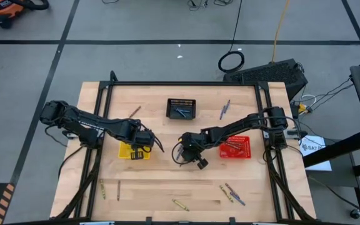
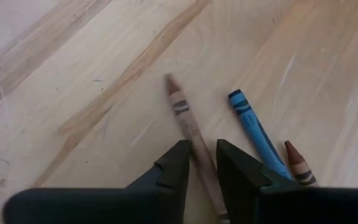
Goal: Sort crayons
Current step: Put the brown crayon into the red bin
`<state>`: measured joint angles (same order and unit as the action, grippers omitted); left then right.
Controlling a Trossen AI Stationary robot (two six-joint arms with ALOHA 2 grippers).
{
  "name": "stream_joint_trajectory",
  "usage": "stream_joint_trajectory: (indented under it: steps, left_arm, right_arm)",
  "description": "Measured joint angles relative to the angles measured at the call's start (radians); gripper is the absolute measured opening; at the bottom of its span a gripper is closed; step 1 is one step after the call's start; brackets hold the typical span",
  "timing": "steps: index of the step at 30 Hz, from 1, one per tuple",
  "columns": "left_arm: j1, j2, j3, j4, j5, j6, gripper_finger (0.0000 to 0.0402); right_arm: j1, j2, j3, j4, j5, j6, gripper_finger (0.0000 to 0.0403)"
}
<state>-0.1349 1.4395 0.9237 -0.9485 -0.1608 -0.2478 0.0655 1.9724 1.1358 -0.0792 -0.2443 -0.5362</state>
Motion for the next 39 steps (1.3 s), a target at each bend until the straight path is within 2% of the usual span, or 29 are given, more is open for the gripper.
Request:
stream_joint_trajectory:
  steps: [7,13,18,26,39]
  left_arm:
    - [0.000,0.000,0.000,0.000,0.000,0.001,0.0057]
    - [0.000,0.000,0.000,0.000,0.000,0.001,0.0057]
    - [0.000,0.000,0.000,-0.001,0.000,-0.001,0.0057]
    - [0.000,0.000,0.000,-0.002,0.000,-0.001,0.0057]
    - [0.000,0.000,0.000,-0.002,0.000,0.000,0.0057]
  right_arm:
    - [0.000,0.000,-0.001,0.002,0.002,0.000,0.0007]
    - [0.000,0.002,0.005,-0.001,0.005,-0.001,0.0007]
    - [0.001,0.004,0.062,-0.038,0.018,0.000,0.0003]
    - [0.001,-0.084,0.169,-0.255,0.023,0.086,0.0002]
    - [0.001,-0.359,0.178,-0.606,0.067,0.347,0.0002]
